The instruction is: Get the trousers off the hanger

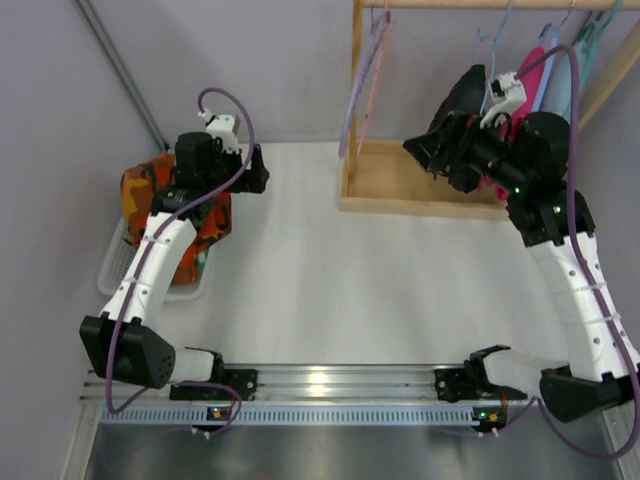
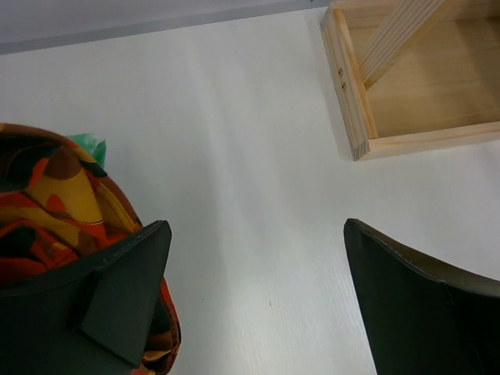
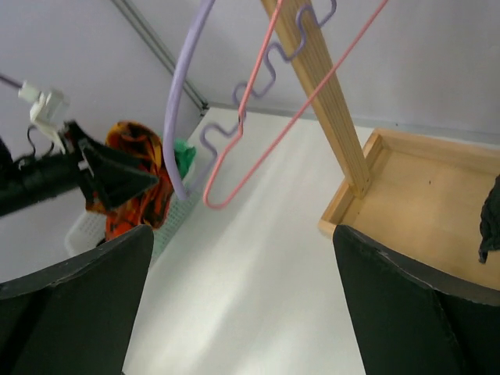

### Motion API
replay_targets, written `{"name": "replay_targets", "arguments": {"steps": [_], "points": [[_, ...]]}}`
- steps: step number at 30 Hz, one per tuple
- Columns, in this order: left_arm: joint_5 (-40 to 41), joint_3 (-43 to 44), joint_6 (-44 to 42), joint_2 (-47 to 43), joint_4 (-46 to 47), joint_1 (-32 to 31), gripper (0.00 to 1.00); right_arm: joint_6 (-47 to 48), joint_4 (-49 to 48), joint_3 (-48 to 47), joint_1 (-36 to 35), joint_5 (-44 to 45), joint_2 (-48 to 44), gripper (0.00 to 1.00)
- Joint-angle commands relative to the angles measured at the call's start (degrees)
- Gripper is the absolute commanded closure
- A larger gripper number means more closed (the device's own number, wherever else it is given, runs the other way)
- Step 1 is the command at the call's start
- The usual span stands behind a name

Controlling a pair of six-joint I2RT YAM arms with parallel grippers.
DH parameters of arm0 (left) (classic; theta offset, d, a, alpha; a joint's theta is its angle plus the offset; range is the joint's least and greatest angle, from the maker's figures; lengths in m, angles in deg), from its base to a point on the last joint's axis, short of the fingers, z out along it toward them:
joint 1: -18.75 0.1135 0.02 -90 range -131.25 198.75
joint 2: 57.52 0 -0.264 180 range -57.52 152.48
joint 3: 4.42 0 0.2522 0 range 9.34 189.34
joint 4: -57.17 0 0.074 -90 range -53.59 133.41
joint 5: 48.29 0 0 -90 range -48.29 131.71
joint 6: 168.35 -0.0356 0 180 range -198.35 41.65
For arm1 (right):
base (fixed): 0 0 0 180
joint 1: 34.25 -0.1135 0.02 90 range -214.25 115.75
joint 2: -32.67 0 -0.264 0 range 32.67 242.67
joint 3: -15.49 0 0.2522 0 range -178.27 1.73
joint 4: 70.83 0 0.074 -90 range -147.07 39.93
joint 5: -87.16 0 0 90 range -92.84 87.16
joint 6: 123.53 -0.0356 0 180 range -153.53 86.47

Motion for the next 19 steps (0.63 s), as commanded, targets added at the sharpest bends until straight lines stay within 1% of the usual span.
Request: {"name": "replay_targets", "arguments": {"steps": [1,2,3,4,6,7,10,11,12,15,19], "points": [[1.52,3.64,-2.73,2.23,-0.84,-2.88,0.02,6.05,-2.99,9.18,0.17,-3.58,-7.09,0.01],[3.53,4.34,-2.99,2.67,-0.84,-4.55,0.02,6.76,-3.08,11.64,0.26,-4.02,-11.02,0.01],[4.24,4.61,-3.34,2.94,-0.84,-5.52,0.02,8.42,-2.9,16.1,0.26,-4.63,-12.89,0.01],[4.77,4.87,-3.61,3.81,-0.84,-7.27,0.02,9.39,-2.55,18.24,0.17,-5.16,-16.47,0.01],[6.97,5.23,-4.14,4.61,-0.84,-9.12,0.02,11.33,-1.5,23.32,0.17,-5.78,-19.48,0.01],[7.32,5.23,-4.22,4.96,-0.84,-11.05,0.02,12.29,-1.06,24.83,0.17,-6.31,-20.8,0.01],[7.85,4.53,-3.96,6.45,-0.84,-13.95,0.02,14.84,0.7,30.64,0.17,-6.57,-26.07,0.01],[7.85,4.26,-3.87,6.8,-0.76,-14.58,0.02,16.42,1.4,31.95,0.26,-6.75,-27.13,0.01],[10.03,3.57,-3.7,7.16,-0.76,-15.1,0.02,16.87,1.75,34.67,0.17,-6.4,-27.84,0.0],[10.75,2.6,-3.35,7.33,-0.67,-17.13,0.02,18.72,3.16,38.72,0.17,-5.96,-30.21,0.01],[10.58,1.63,-3.17,6.98,-0.84,-18.45,0.02,20.74,4.48,41.63,0.17,-6.22,-31.63,0.01]]}}
